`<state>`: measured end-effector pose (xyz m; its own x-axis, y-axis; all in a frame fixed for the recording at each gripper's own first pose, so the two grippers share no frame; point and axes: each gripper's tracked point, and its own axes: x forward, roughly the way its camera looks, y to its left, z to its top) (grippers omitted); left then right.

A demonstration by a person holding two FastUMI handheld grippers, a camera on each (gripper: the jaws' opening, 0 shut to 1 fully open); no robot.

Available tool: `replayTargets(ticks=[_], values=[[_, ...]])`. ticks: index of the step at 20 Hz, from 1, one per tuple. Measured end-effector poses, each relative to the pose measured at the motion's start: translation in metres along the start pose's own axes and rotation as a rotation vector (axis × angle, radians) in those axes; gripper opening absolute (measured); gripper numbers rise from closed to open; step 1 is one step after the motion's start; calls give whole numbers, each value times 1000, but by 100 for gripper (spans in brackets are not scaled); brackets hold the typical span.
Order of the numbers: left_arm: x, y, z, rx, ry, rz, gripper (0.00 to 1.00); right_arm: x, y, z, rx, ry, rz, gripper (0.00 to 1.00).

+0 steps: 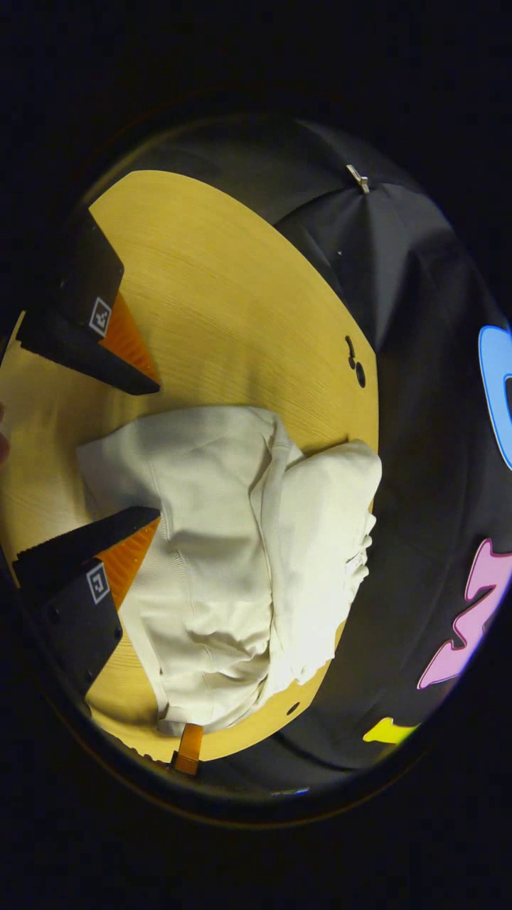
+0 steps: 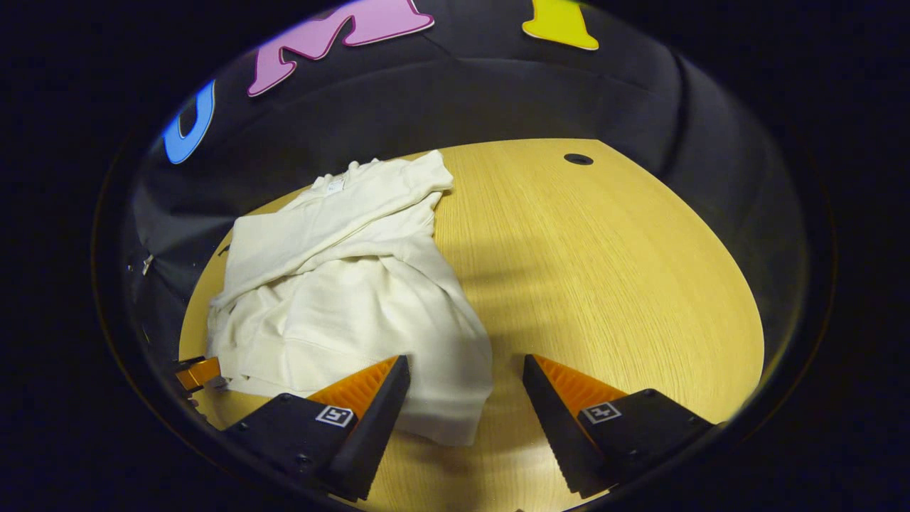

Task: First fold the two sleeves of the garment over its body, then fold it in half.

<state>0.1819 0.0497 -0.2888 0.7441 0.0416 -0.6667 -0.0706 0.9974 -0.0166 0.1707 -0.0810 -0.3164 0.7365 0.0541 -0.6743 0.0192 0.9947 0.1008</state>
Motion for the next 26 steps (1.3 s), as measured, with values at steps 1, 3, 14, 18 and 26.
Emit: replayTargets(ticks=[1,3,14,18,26], values=[[0,-1,0,17,-8,-11,99,0,0,-1,-15,1,-8,99],[2,-3,2,39,-13,-29,98,0,2,-4,-60,2,-29,99],[1,-46,0,85,-33,-162,13,0,43,-13,-136,20,71,10],[1,-58,1,72,1,-267,7,0,41,-7,-145,10,75,0],[-36,-56,57,1,-87,-258,6,-25,60,58,-97,-122,118,5]])
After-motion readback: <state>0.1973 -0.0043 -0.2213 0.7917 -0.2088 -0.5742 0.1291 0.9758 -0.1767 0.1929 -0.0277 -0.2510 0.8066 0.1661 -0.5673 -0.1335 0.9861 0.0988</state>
